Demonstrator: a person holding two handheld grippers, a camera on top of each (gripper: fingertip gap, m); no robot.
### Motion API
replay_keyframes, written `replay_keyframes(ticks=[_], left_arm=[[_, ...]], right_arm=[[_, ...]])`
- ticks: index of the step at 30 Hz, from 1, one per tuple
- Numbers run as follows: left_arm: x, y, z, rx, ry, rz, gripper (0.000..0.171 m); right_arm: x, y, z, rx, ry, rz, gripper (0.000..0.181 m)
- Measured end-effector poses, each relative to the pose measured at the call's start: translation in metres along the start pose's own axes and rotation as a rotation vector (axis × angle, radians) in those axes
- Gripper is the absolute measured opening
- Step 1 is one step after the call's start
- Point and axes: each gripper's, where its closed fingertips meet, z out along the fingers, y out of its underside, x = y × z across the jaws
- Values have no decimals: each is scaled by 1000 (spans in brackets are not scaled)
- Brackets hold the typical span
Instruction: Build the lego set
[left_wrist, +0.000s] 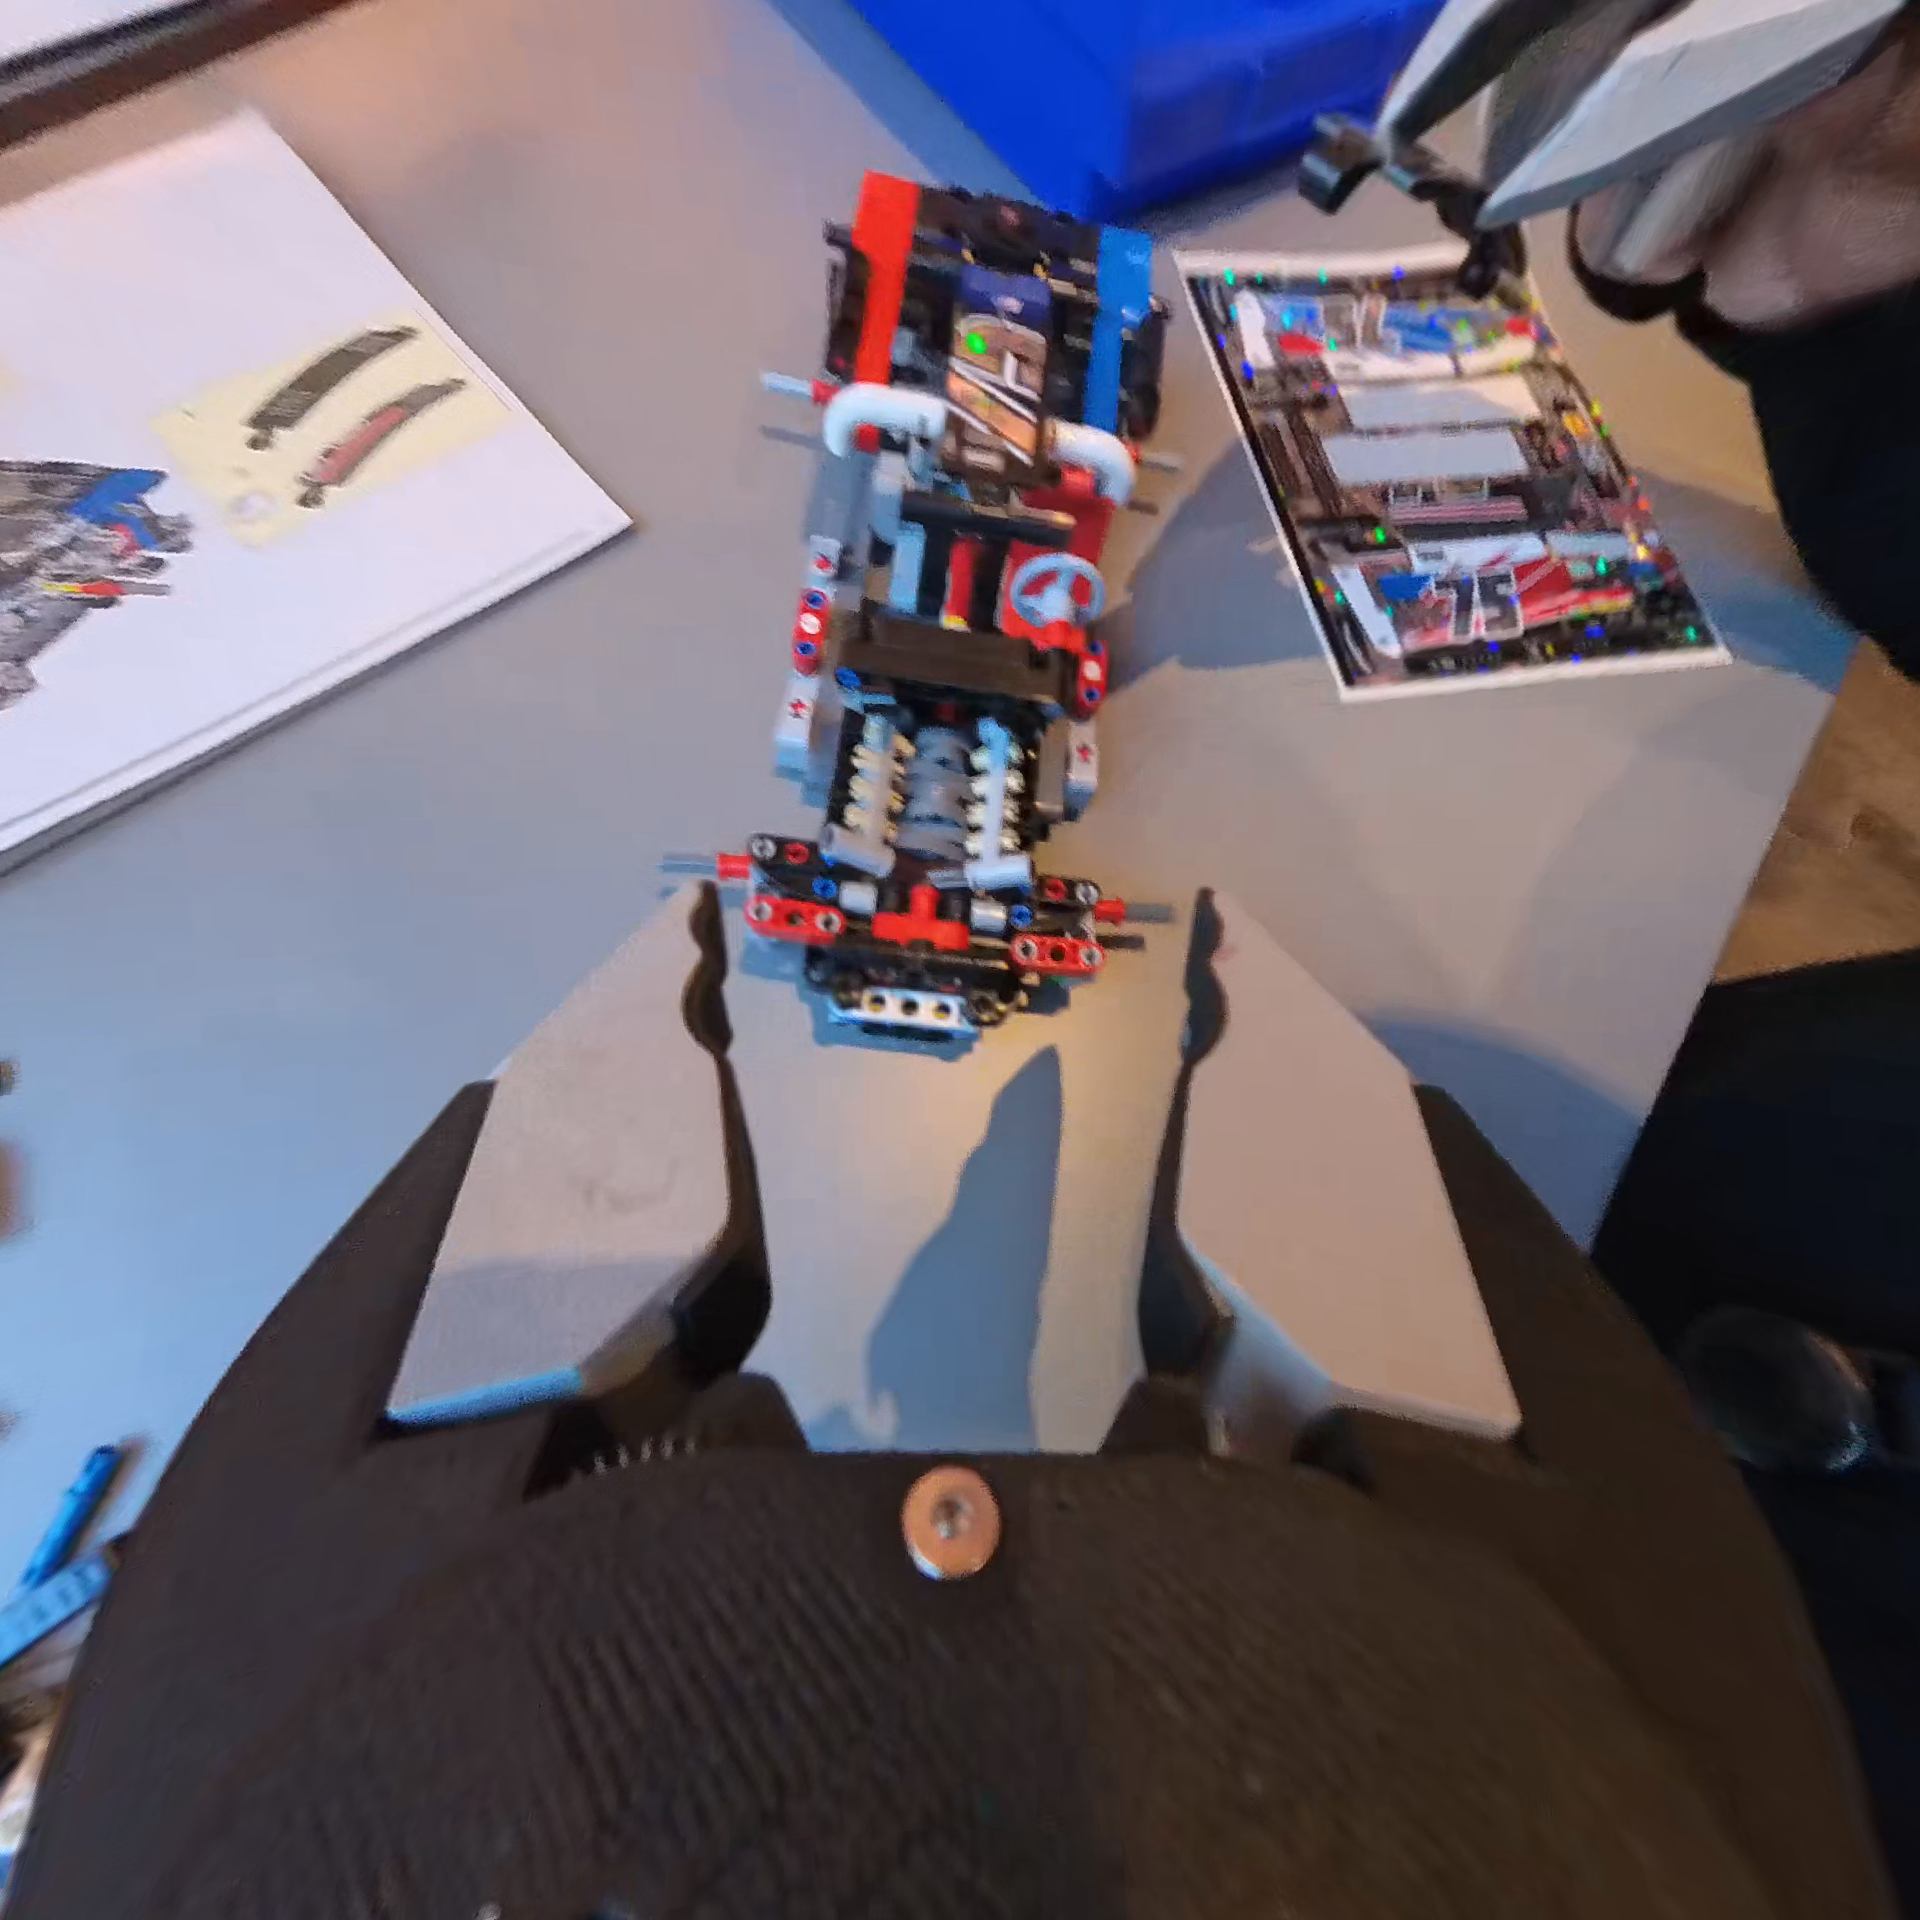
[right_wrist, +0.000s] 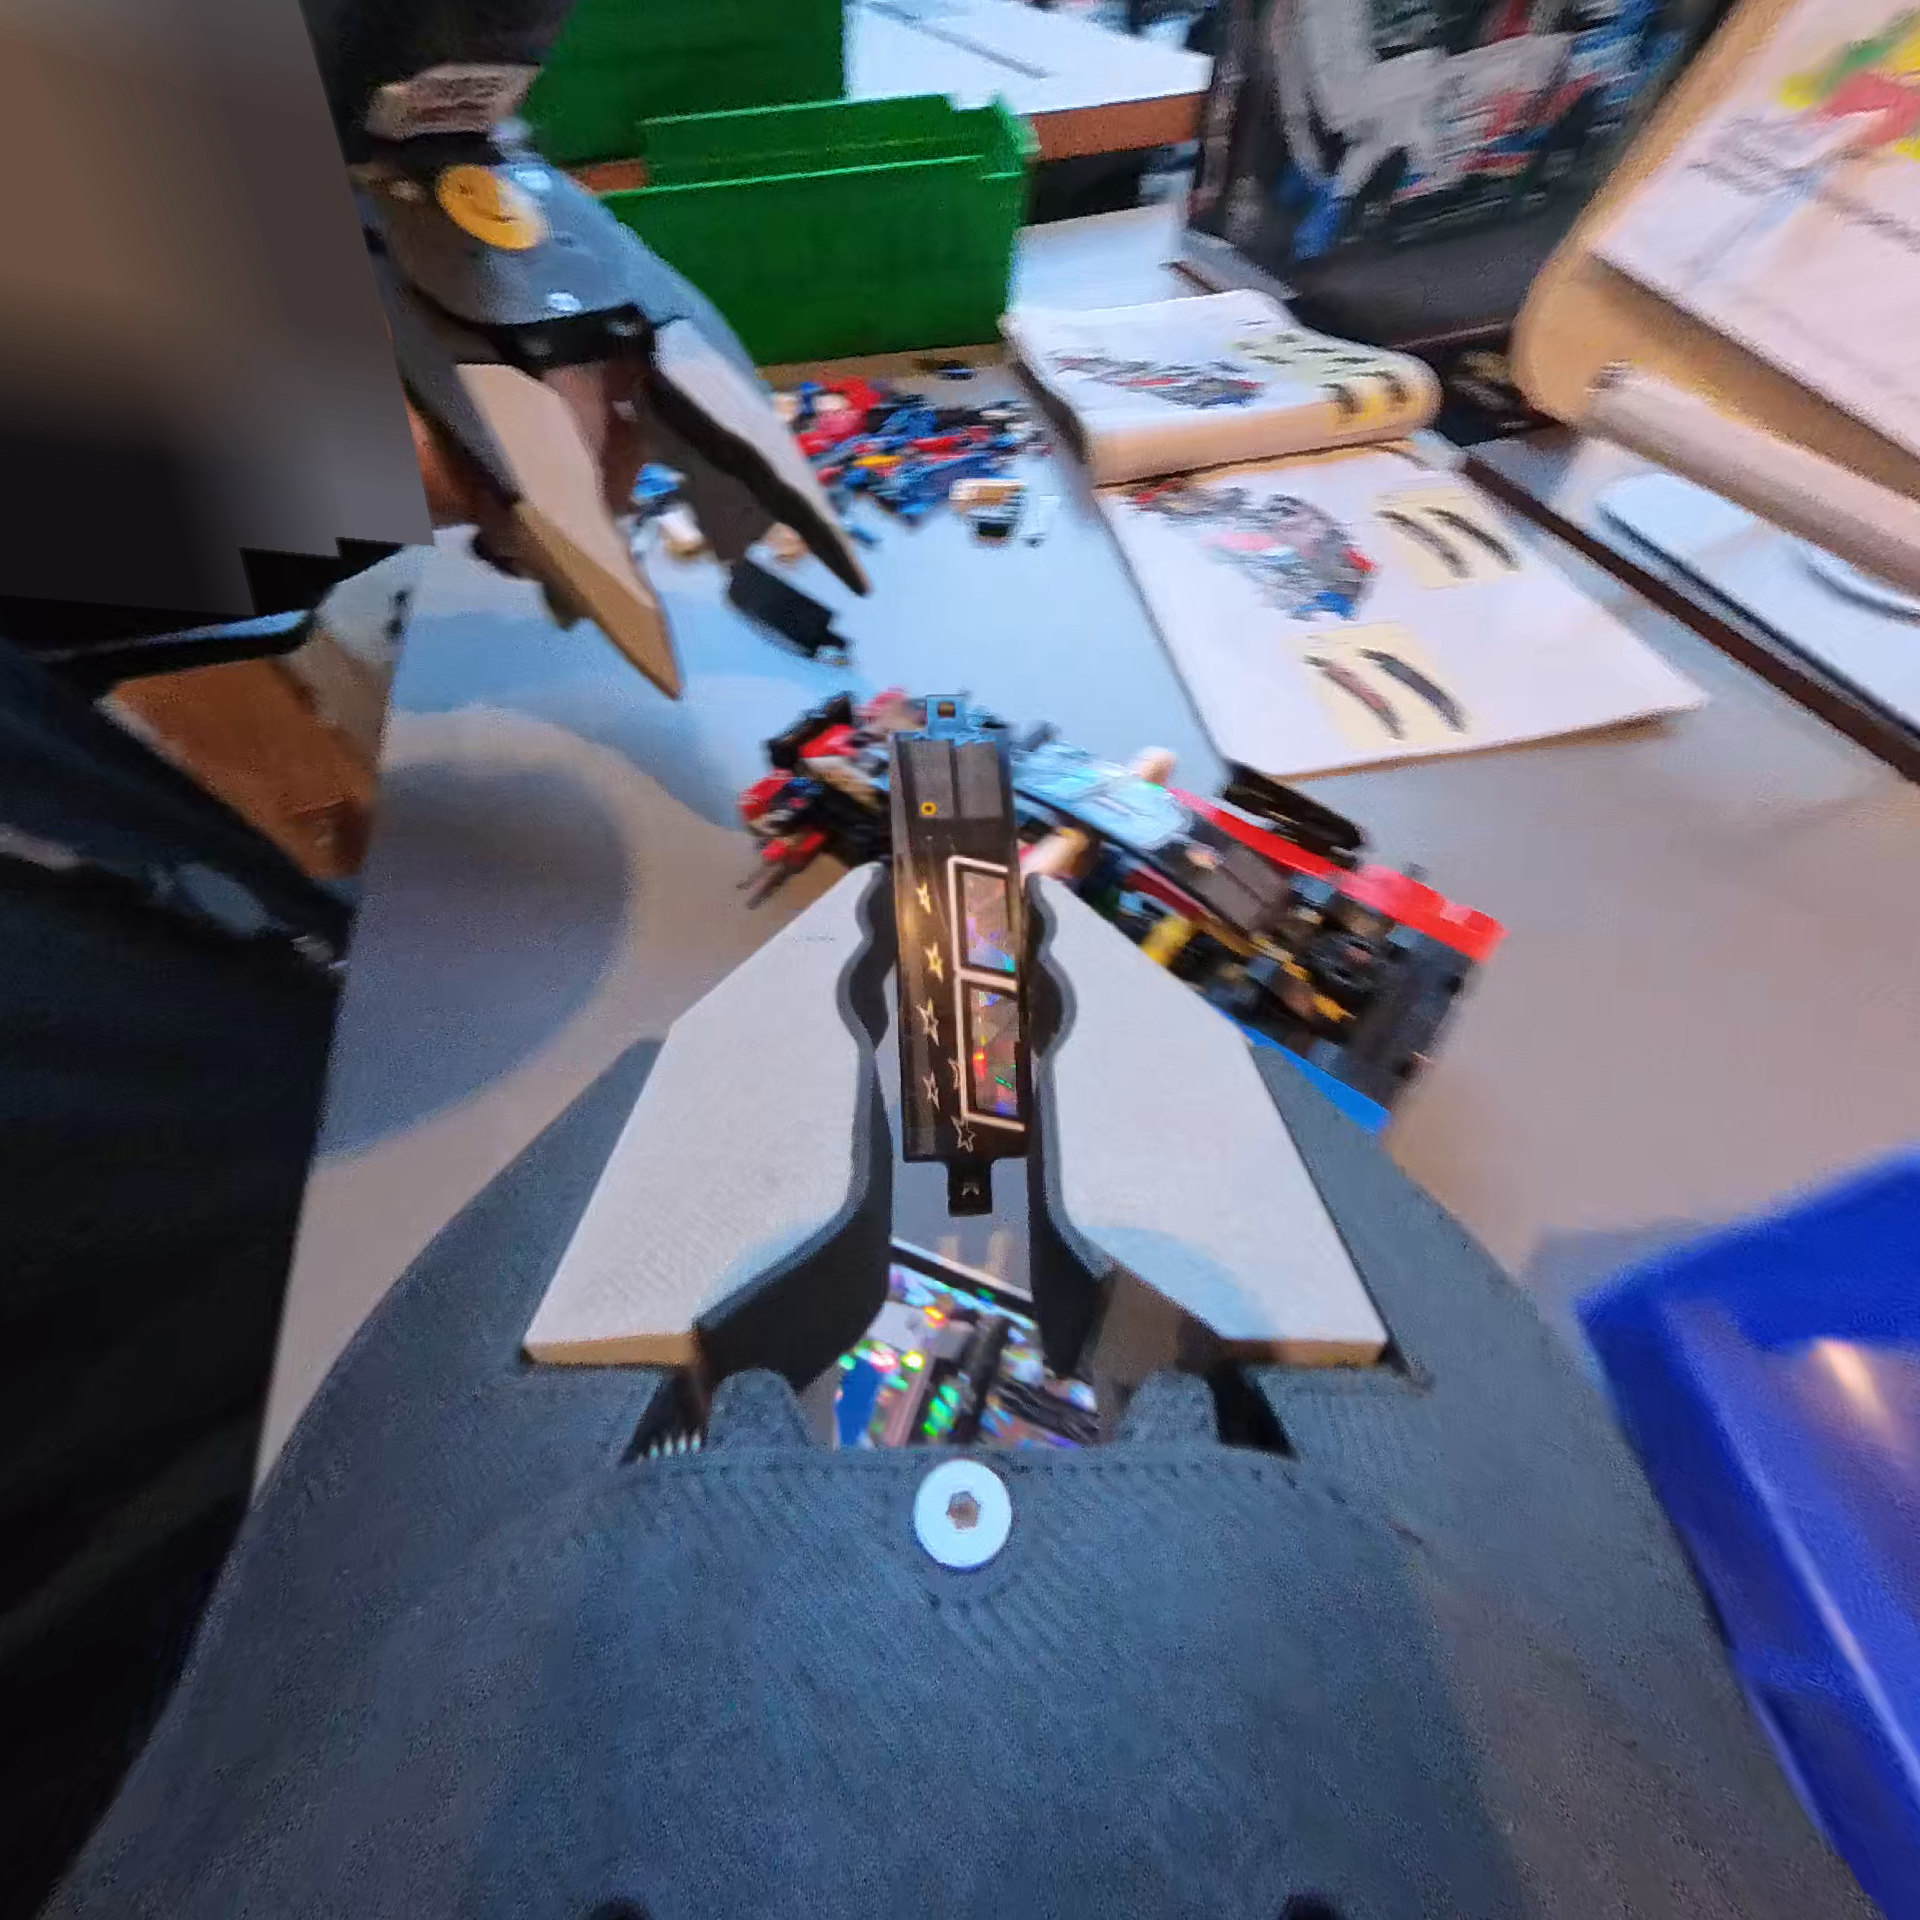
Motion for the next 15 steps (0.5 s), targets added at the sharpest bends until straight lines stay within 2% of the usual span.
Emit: replay_keyframes(ticks=[3,5,7,12,15], left_arm=[[-9,-7,7,9,33,-19,102],[-13,-1,19,-60,61,-31,121],[-12,4,32,-119,82,3,126],[-20,27,57,-267,37,126,130],[-16,34,63,-307,72,148,124]], right_arm=[[34,5,-22,27,124,62,20],[46,10,-33,45,140,117,20],[56,17,-42,55,161,161,20],[68,29,-50,77,160,247,20],[68,35,-48,72,146,265,20]])
